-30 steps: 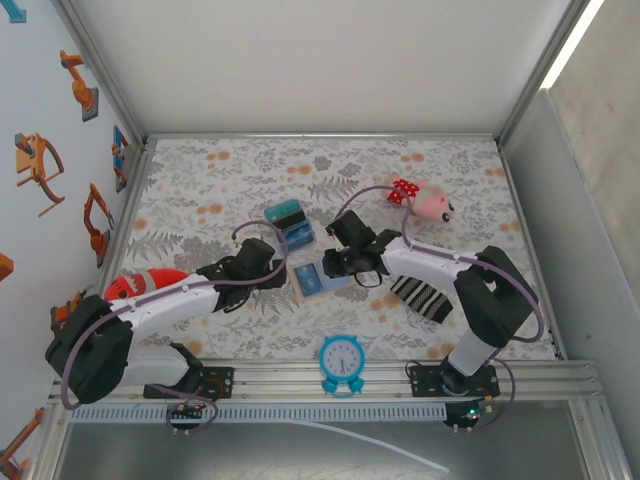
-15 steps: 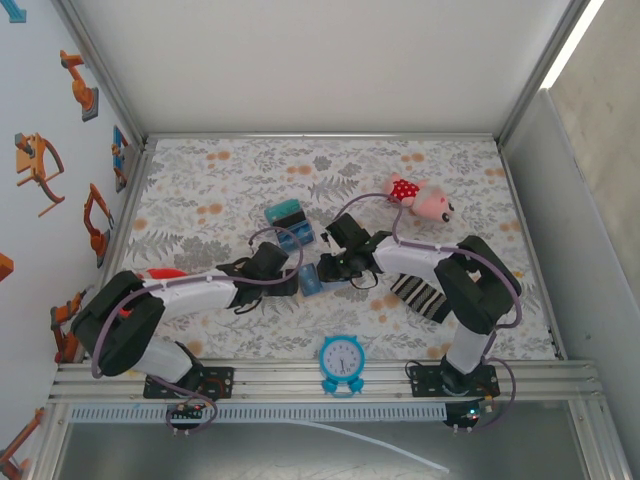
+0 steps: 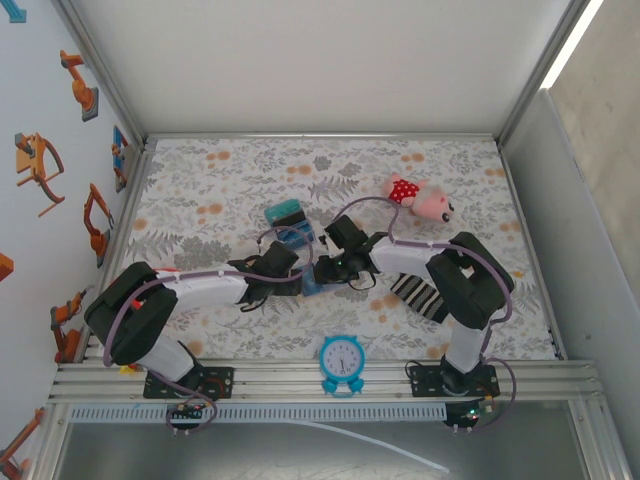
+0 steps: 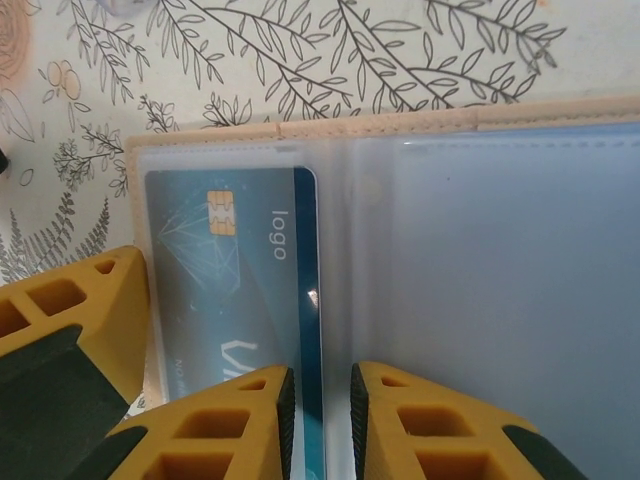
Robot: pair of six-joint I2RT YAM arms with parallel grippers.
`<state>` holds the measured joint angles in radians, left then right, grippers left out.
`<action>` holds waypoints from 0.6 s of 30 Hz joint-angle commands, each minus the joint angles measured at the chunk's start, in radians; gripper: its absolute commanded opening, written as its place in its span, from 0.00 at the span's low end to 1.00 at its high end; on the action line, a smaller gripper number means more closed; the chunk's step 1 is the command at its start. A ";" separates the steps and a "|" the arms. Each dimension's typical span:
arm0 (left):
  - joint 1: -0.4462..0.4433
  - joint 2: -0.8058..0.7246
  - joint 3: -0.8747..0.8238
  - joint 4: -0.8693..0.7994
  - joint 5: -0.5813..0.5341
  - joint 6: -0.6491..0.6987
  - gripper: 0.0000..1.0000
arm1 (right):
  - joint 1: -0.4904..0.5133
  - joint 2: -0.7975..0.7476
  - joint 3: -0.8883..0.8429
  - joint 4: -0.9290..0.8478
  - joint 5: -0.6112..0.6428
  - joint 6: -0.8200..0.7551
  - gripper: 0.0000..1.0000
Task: Take the credit cards out of the card holder
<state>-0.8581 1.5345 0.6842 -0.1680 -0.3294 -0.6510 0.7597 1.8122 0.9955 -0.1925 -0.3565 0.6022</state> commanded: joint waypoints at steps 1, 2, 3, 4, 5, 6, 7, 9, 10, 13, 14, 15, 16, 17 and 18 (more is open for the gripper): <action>-0.008 0.017 0.022 -0.057 -0.021 0.006 0.97 | -0.005 0.016 0.012 0.022 -0.039 0.010 0.23; -0.009 0.020 0.024 -0.061 -0.023 0.006 0.97 | -0.005 0.018 0.011 0.029 -0.049 0.014 0.22; -0.011 0.022 0.026 -0.064 -0.025 0.007 0.97 | -0.005 0.019 0.010 0.036 -0.056 0.018 0.22; -0.012 0.023 0.029 -0.068 -0.027 0.008 0.97 | -0.005 0.021 0.010 0.044 -0.064 0.022 0.21; -0.013 0.024 0.030 -0.071 -0.029 0.010 0.97 | -0.006 0.021 0.008 0.050 -0.074 0.027 0.20; -0.013 0.024 0.032 -0.075 -0.030 0.011 0.97 | -0.006 0.021 0.009 0.058 -0.085 0.031 0.20; -0.015 0.025 0.034 -0.080 -0.034 0.012 0.97 | -0.006 0.019 0.006 0.067 -0.096 0.034 0.20; -0.017 0.023 0.037 -0.082 -0.039 0.016 0.97 | -0.009 0.014 0.005 0.079 -0.111 0.040 0.20; -0.018 0.022 0.038 -0.085 -0.040 0.016 0.97 | -0.011 0.012 0.003 0.087 -0.120 0.043 0.20; -0.019 0.021 0.042 -0.088 -0.042 0.020 0.97 | -0.016 0.004 -0.002 0.103 -0.138 0.051 0.19; -0.019 0.022 0.043 -0.089 -0.042 0.021 0.97 | -0.017 0.005 -0.004 0.107 -0.145 0.055 0.19; -0.019 0.022 0.043 -0.089 -0.041 0.022 0.97 | -0.020 0.005 -0.007 0.114 -0.152 0.058 0.19; -0.021 0.023 0.044 -0.090 -0.041 0.021 0.97 | -0.023 0.005 -0.012 0.126 -0.162 0.064 0.18; -0.021 0.024 0.044 -0.090 -0.041 0.021 0.97 | -0.025 0.007 -0.016 0.136 -0.168 0.069 0.17; -0.021 0.025 0.046 -0.091 -0.042 0.021 0.97 | -0.029 0.009 -0.023 0.151 -0.180 0.077 0.17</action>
<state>-0.8703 1.5444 0.7071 -0.2176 -0.3717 -0.6464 0.7368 1.8217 0.9897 -0.1066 -0.4759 0.6495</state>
